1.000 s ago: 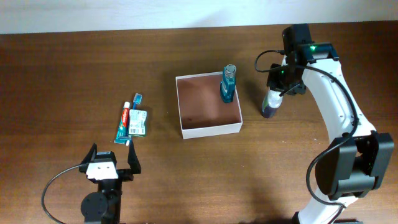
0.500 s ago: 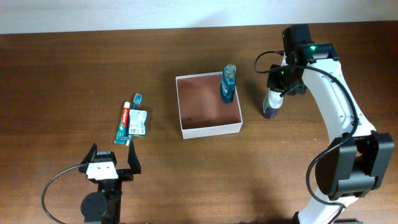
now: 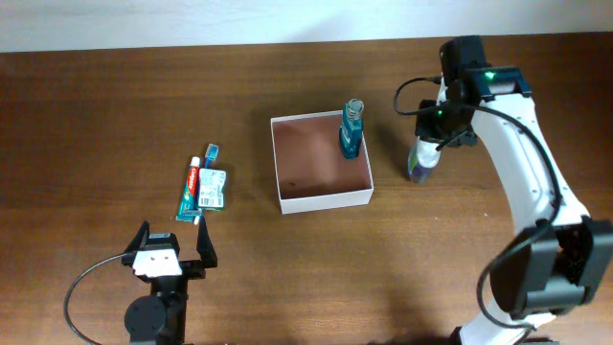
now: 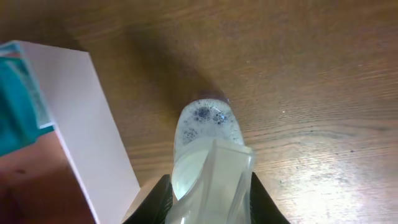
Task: Pack container
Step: 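Lift the soap bottle and carry it over the box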
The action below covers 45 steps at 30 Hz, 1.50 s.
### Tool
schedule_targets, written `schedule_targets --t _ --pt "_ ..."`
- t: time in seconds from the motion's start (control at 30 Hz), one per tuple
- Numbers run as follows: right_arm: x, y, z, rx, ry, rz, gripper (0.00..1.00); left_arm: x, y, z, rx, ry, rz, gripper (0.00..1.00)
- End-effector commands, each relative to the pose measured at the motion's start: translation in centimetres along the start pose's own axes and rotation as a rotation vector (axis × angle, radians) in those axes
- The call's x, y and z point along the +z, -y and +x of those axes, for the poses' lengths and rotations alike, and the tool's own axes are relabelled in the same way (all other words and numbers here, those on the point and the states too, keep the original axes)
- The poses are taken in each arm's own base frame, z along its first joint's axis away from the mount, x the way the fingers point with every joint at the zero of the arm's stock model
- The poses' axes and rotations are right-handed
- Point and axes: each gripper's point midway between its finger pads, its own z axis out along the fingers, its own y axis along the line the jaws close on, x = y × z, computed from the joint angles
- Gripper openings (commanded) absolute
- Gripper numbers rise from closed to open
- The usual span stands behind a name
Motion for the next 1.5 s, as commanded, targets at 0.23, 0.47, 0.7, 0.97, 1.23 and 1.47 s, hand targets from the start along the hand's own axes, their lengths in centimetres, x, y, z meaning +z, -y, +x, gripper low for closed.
schedule_targets --t 0.23,0.47,0.7,0.97,1.23,1.47 --pt "-5.9 0.1 1.4 -0.03 0.072 -0.024 0.19 0.0 0.3 0.1 0.016 0.003 0.018 0.99" --pt "-9.6 -1.9 2.8 -0.081 0.121 -0.139 0.19 0.0 0.3 0.1 0.016 0.003 0.018 0.99" --pt "-11.1 -5.4 4.5 -0.181 0.141 -0.186 0.19 0.0 0.4 0.1 0.016 0.003 0.019 1.0" --pt "-11.6 -9.9 6.2 -0.268 0.145 -0.248 0.19 0.0 0.4 0.1 0.016 0.003 0.019 0.99" --pt "-11.9 -11.7 6.5 -0.286 0.164 -0.281 0.19 0.0 0.4 0.1 0.016 0.003 0.019 0.99" --pt "-12.3 -12.7 5.2 -0.295 0.227 -0.307 0.19 0.0 0.4 0.1 0.016 0.003 0.019 0.99"
